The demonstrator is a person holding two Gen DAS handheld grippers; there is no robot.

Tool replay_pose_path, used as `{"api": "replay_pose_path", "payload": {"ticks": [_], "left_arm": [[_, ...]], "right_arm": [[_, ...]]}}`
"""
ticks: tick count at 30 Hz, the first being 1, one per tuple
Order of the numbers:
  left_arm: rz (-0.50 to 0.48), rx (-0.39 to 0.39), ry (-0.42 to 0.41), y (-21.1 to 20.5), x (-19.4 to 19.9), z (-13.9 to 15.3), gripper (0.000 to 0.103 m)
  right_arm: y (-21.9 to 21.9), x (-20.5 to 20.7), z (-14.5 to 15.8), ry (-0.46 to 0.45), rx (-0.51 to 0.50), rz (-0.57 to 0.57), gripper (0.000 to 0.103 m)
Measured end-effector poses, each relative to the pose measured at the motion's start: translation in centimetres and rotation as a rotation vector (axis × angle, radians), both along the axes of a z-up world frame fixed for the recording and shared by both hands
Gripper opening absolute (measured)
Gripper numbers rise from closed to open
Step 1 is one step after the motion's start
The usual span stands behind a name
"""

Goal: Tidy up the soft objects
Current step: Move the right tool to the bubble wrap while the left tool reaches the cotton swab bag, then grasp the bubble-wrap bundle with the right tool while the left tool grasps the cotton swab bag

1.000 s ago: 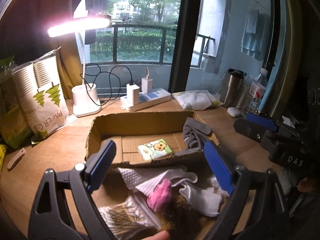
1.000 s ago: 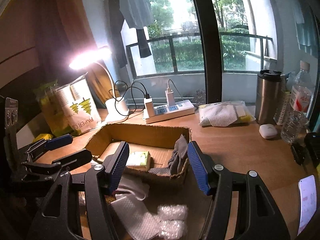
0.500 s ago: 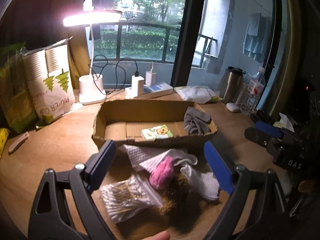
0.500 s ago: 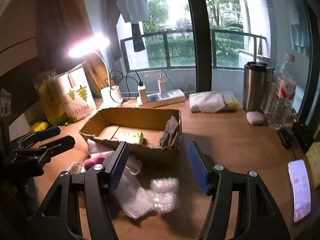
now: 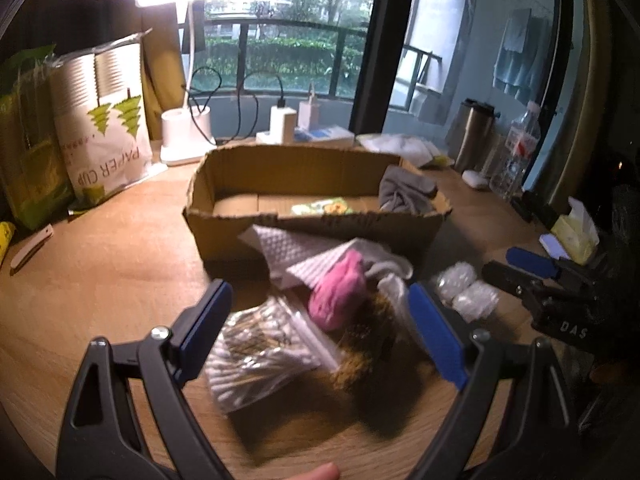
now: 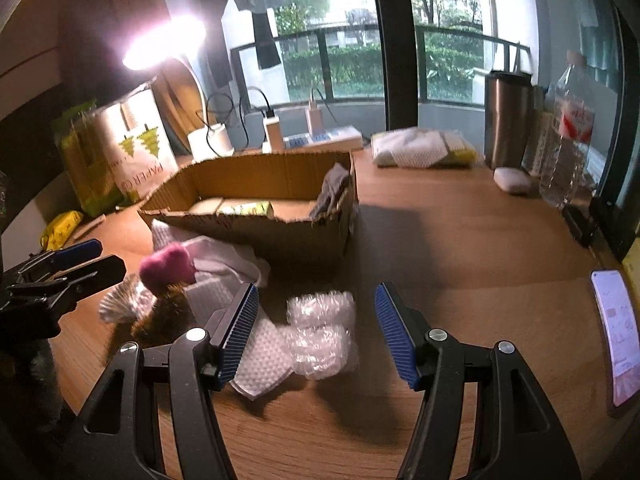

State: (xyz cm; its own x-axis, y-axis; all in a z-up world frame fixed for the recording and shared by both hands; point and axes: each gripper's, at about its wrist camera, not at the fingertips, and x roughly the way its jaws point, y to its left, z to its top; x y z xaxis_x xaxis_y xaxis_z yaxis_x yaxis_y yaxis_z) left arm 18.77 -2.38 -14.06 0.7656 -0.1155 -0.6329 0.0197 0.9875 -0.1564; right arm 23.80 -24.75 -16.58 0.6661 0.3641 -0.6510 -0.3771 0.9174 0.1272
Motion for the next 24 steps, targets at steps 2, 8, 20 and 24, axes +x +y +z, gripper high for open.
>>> {"api": "replay_pose_path", "payload": {"ticks": [2,8,20,24], "left_arm": [[0.021,0.004,0.017,0.5,0.1,-0.6,0.091],[0.092,0.012,0.060,2.2,0.6,-2.2,0.091],[0.132,0.051,0.182,3.6,1.7,-6.2,0.091],[0.118,0.030,0.208,3.9,2.0,-6.8,0.091]], "right_arm": [[0.1,0.2,-0.5,0.013,-0.003,-0.001,0.064],[0.3,1.1,-1.8,0.052,-0.010,-0.011,0.064],[1.5,1.8,-3.4,0.104,-0.053,-0.010,0.064],[1.9,1.9,-3.7,0.115,-0.079,-0.002,0.064]]}}
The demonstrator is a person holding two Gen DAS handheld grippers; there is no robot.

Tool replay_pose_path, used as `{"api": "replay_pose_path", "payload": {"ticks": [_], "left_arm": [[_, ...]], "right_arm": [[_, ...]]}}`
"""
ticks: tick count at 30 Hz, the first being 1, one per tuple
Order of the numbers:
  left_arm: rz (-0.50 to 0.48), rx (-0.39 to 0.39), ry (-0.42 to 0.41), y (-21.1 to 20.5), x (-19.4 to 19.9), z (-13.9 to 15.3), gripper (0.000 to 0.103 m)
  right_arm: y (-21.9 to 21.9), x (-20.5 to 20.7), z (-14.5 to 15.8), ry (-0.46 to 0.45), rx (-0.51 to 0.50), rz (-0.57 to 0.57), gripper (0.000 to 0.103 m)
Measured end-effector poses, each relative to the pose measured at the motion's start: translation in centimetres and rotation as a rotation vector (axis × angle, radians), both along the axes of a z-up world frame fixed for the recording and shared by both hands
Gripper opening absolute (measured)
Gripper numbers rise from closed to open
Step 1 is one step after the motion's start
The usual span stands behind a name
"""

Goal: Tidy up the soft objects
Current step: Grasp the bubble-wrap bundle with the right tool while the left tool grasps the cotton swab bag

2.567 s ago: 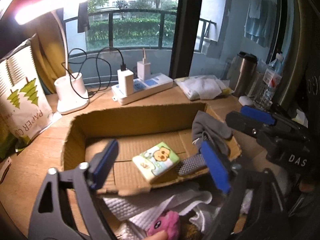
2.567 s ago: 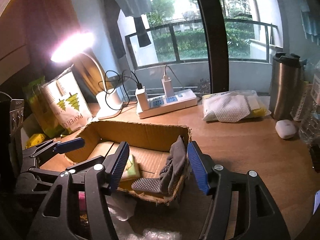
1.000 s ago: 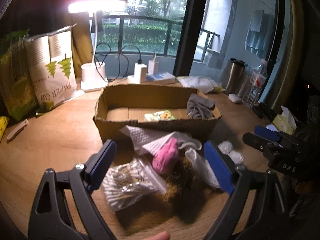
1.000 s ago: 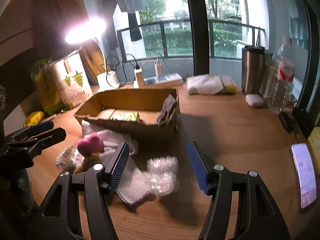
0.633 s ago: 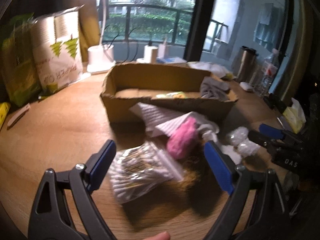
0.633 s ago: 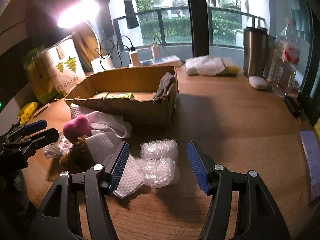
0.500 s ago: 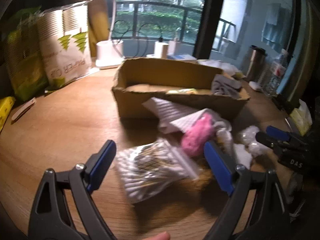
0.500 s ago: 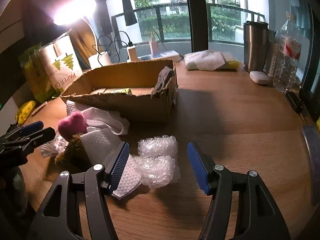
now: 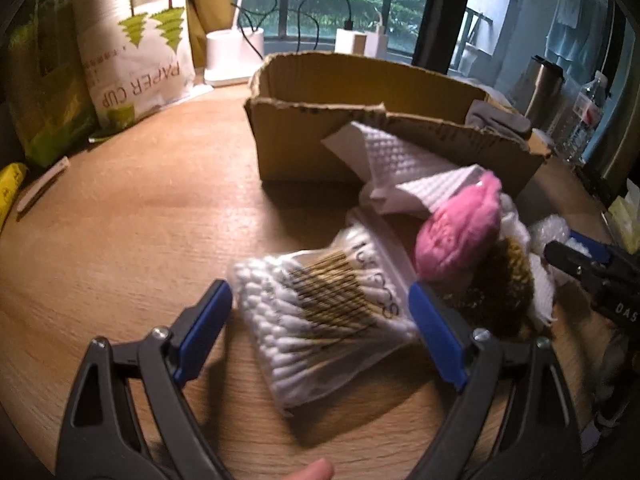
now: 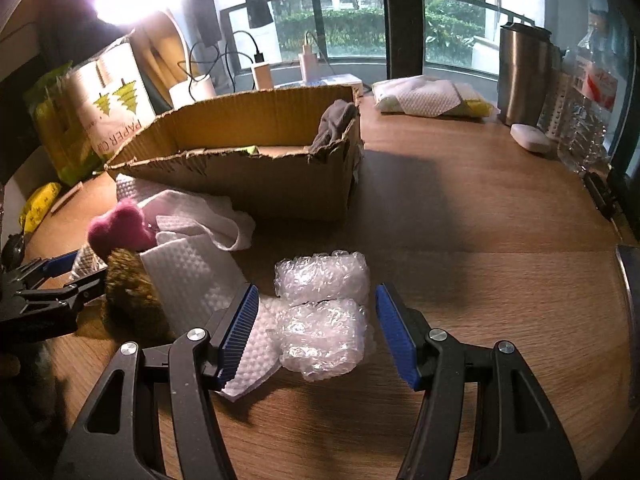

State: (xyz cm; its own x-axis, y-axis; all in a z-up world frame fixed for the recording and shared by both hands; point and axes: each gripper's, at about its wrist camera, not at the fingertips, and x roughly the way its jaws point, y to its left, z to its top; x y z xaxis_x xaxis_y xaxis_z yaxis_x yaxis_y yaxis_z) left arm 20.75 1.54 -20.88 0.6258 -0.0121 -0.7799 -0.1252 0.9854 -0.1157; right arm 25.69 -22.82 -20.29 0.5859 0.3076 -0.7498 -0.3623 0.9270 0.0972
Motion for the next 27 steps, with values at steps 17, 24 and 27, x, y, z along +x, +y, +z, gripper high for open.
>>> {"api": "replay_pose_path", "payload": {"ticks": [17,24,27], "left_arm": [[-0.043,-0.032,-0.013,0.3,-0.8,0.3,0.075],[-0.043,-0.053,-0.067,0.8,-1.7,1.7,0.074],[-0.036,-0.059,-0.088,1.2,-1.9,2.5,0.074]], "right_arm": [[0.5,-0.9,2.5,-0.070,-0.029,0.001,0.045],[0.7,-1.1,4.3,-0.111,-0.033,0.002,0.045],[0.9,-1.3,5.0,-0.124,-0.034,0.006,0.045]]}}
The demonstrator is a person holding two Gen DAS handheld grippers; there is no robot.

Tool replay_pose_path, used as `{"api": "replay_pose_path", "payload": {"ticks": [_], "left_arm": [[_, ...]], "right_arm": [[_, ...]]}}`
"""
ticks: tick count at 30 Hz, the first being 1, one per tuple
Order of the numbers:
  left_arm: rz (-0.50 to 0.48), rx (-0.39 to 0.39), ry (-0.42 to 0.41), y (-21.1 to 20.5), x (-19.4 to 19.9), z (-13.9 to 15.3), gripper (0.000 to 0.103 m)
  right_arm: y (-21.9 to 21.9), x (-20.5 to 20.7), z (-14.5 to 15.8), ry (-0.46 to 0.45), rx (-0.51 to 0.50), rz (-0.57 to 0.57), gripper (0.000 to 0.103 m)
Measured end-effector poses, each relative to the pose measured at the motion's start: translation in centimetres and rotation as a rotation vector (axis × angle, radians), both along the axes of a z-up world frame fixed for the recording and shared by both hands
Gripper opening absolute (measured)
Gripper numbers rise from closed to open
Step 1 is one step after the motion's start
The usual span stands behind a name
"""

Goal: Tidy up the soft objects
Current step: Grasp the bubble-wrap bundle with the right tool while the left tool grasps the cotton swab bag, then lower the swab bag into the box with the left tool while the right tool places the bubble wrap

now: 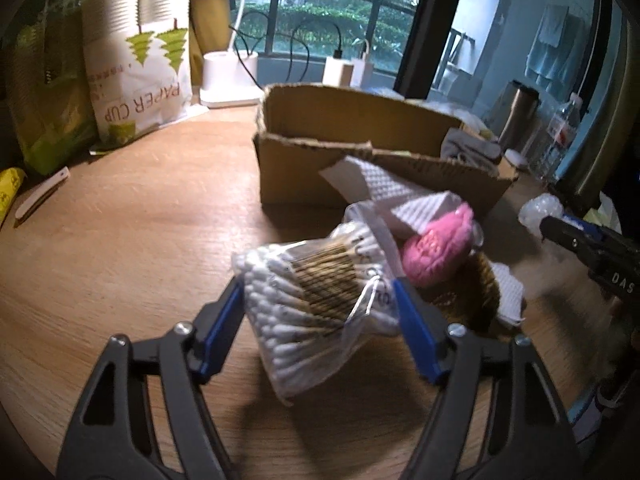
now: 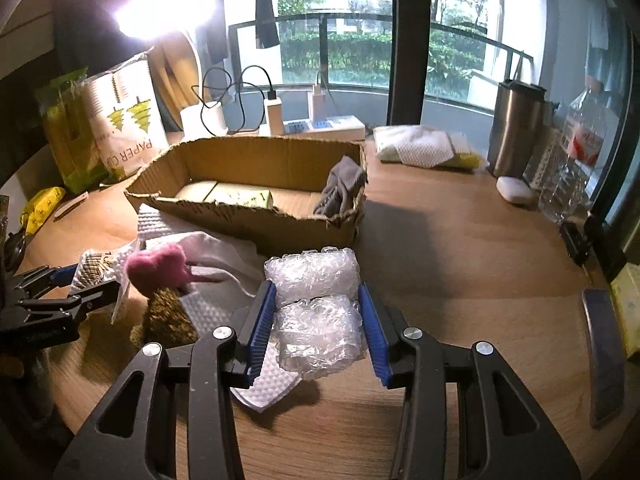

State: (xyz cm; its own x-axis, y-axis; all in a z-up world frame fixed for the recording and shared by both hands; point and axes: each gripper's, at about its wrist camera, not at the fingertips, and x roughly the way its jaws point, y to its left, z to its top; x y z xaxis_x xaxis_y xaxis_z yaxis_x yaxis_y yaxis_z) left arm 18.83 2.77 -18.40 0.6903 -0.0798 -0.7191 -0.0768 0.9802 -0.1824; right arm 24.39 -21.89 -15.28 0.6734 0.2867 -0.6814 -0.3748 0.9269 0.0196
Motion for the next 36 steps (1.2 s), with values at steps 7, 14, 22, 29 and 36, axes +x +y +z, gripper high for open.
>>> {"api": "replay_pose_path", "payload": {"ticks": [7,14,22,29,36], "left_arm": [[0.018,-0.005,-0.049,1.1,-0.9,2.0,0.074],[0.013,0.010,-0.115,1.9,-1.2,4.2,0.074],[0.001,0.023,-0.158,1.9,-0.3,6.0,0.074],[-0.008,0.026,-0.187,1.4,1.1,7.3,0.074],[-0.003,0.050,-0.187,0.6,3.2,7.6,0.074]], "right_arm": [[0.8,-0.6,1.5,-0.030,0.004,0.018,0.045],[1.9,-0.5,2.8,-0.054,0.015,0.043,0.045],[3.3,0.2,3.8,-0.071,0.032,0.078,0.045],[4.2,1.5,4.2,-0.076,0.056,0.111,0.045],[3.8,3.4,4.2,-0.084,0.090,0.124,0.045]]}}
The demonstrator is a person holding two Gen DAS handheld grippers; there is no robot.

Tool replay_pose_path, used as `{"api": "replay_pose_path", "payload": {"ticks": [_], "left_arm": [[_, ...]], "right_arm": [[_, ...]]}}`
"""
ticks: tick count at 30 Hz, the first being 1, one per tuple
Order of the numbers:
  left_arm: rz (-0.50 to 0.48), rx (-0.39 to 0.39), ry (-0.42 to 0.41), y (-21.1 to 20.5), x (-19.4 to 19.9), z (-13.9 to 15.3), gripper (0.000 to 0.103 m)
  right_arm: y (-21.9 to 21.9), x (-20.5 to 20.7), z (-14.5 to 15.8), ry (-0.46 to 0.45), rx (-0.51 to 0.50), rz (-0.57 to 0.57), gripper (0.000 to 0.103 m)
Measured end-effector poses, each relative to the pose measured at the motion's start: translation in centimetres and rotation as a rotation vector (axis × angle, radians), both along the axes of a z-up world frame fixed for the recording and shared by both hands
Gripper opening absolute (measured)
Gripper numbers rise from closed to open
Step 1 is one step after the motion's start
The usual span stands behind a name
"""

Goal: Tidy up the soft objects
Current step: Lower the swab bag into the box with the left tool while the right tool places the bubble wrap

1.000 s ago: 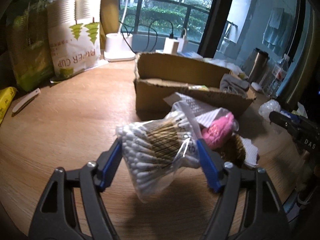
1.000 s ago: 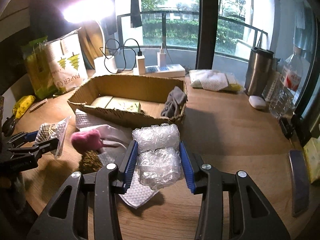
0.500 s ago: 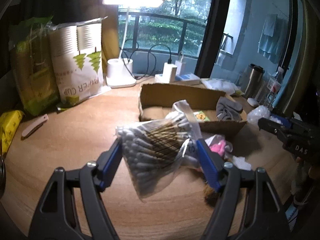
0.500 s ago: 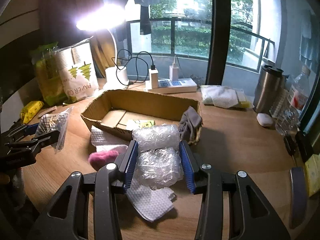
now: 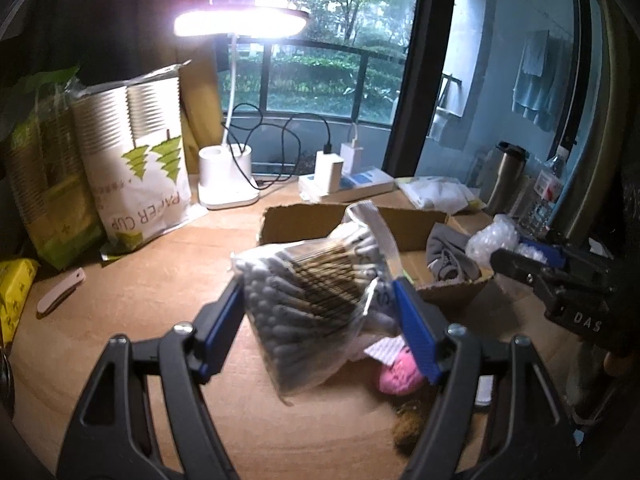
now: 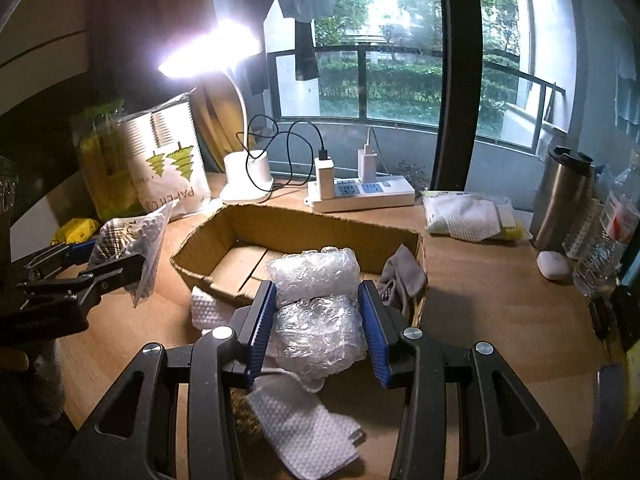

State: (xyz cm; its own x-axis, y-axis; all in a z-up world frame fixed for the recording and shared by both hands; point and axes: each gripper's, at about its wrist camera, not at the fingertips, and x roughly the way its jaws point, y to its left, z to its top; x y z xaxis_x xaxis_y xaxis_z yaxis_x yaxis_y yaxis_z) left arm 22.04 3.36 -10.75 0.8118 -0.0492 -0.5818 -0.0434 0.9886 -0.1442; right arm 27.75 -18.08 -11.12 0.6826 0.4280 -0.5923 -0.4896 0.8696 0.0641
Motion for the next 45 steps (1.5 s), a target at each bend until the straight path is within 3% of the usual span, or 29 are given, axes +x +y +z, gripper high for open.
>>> {"api": "replay_pose_path", "payload": {"ticks": [15,39,45], "left_arm": [[0.023,0.039,-0.003,-1.5,4.4,-0.5,0.074],[-0.001,0.044,0.127,-2.8,10.2,-5.2,0.075],[0.005,0.043,0.111,-2.9,10.0,-4.8,0.079]], "right_arm": [[-1.4,4.6,-0.9,0.003,0.043,0.015,0.045],[-2.2,9.9,-4.6,0.087,0.064,-0.024,0.045],[-2.5,9.6,-4.2,0.079,0.065,-0.041,0.058]]}}
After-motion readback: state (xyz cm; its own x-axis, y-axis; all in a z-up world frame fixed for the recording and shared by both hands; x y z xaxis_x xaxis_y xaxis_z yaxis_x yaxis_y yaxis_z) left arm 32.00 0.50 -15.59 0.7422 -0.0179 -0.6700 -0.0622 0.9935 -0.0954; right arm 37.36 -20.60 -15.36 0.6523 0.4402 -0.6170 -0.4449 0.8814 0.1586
